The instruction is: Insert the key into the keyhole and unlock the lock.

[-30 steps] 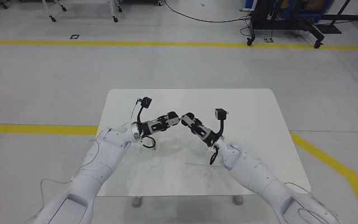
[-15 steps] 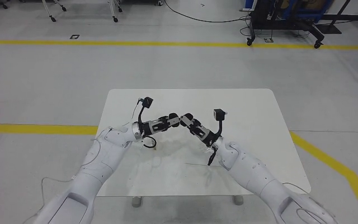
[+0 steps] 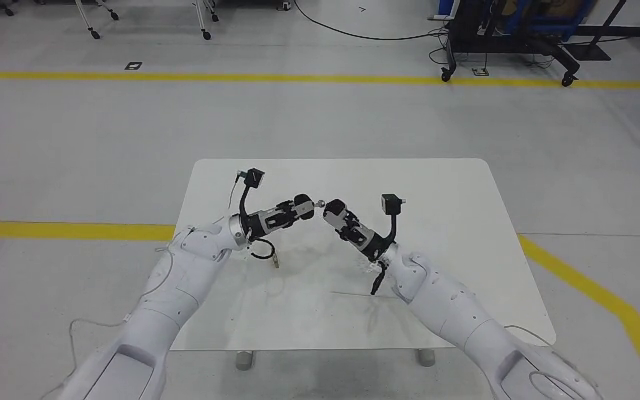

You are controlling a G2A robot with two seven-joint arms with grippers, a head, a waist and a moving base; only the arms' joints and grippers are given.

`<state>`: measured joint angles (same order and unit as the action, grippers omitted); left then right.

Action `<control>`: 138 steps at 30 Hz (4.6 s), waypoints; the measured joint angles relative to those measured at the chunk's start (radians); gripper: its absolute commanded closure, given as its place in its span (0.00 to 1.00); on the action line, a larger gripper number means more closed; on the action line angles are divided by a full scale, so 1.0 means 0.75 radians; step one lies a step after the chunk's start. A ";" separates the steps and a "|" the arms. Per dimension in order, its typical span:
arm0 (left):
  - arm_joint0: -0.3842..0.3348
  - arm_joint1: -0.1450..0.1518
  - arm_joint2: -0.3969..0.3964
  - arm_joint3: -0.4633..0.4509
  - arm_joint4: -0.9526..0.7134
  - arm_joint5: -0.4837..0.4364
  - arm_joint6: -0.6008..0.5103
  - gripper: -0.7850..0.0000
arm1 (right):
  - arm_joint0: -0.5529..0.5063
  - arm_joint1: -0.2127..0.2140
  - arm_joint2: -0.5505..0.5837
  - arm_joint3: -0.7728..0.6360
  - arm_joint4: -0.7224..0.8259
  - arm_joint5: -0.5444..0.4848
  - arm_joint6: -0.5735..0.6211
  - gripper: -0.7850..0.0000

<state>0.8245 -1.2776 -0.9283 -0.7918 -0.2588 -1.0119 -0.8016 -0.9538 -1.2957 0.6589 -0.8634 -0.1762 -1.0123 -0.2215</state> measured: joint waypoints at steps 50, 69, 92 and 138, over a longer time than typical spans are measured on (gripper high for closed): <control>0.023 0.201 0.063 -0.304 0.293 0.092 0.000 0.00 | -0.208 0.277 0.371 -0.321 0.239 0.000 0.883 1.00; 0.644 0.374 -0.268 -1.542 1.566 1.333 -0.396 0.00 | -0.356 0.330 0.591 -0.396 0.174 0.000 0.709 1.00; 0.374 0.260 -0.007 -1.085 1.484 1.584 -0.280 0.82 | -0.356 0.330 0.591 -0.396 0.174 0.000 0.709 1.00; 0.250 0.178 0.097 -0.936 1.539 1.503 -0.301 0.77 | -0.356 0.330 0.591 -0.396 0.174 0.000 0.709 1.00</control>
<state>1.0123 -1.1444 -0.8556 -1.4936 0.8957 0.1152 -1.0275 -1.2209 -1.0483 1.1025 -1.1606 -0.0461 -1.0123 0.3104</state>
